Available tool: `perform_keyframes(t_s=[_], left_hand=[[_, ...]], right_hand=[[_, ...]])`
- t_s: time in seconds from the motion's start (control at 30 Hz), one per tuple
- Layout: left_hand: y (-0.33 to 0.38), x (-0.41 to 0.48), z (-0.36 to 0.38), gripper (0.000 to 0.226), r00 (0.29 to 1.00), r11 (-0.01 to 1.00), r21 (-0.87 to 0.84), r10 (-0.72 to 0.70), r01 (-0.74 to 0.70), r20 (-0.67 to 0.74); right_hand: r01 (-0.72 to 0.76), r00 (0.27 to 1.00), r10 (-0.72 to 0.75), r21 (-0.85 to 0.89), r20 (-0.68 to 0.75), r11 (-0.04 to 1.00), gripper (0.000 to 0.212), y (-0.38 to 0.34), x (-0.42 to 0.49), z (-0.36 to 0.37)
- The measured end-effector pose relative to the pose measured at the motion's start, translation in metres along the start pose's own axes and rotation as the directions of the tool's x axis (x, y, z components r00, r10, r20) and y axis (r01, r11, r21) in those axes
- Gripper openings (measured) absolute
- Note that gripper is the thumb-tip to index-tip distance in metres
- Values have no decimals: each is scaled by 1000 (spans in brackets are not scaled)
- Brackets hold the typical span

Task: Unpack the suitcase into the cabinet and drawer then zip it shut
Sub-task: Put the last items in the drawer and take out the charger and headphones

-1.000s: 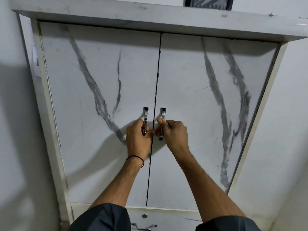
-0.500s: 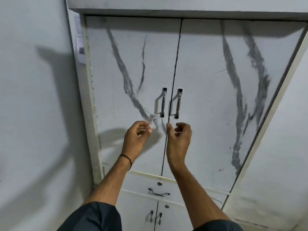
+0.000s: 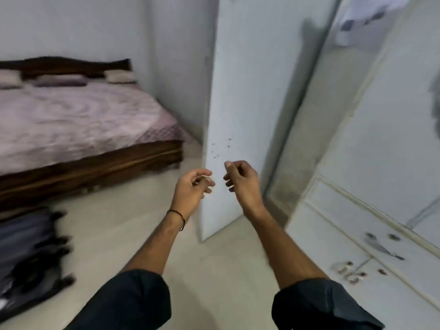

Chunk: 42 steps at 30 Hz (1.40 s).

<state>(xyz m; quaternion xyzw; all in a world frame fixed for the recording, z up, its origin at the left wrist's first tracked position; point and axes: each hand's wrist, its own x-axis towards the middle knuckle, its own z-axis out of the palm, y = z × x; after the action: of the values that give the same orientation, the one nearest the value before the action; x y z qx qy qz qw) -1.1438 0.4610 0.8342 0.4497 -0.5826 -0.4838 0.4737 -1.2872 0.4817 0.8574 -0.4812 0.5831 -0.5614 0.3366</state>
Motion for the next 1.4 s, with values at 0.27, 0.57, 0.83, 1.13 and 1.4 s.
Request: perform_keyframes(t_s=[0.27, 0.57, 0.83, 1.13, 1.4], left_hand=[[-56, -88, -239, 15, 867, 983, 33, -143, 180, -478], [-128, -116, -448, 15, 617, 953, -91, -258, 289, -743], [-161, -65, -605, 18, 472, 881, -169, -389, 442, -791], [-216, -22, -743, 15, 395, 839, -285, -484, 463, -781], [-317, 14, -867, 15, 449, 754, -360, -630, 550, -633]], right_hand=[[-79, 864, 46, 44, 502, 996, 26, 9, -64, 262], [-128, 618, 72, 9, 783, 992, 23, 38, -90, 513], [-242, 546, 207, -84, 812, 967, 24, 60, -43, 701], [-288, 529, 342, -215, 776, 933, 31, 90, -12, 844], [-344, 582, 520, -390, 625, 854, 25, 143, -18, 958]])
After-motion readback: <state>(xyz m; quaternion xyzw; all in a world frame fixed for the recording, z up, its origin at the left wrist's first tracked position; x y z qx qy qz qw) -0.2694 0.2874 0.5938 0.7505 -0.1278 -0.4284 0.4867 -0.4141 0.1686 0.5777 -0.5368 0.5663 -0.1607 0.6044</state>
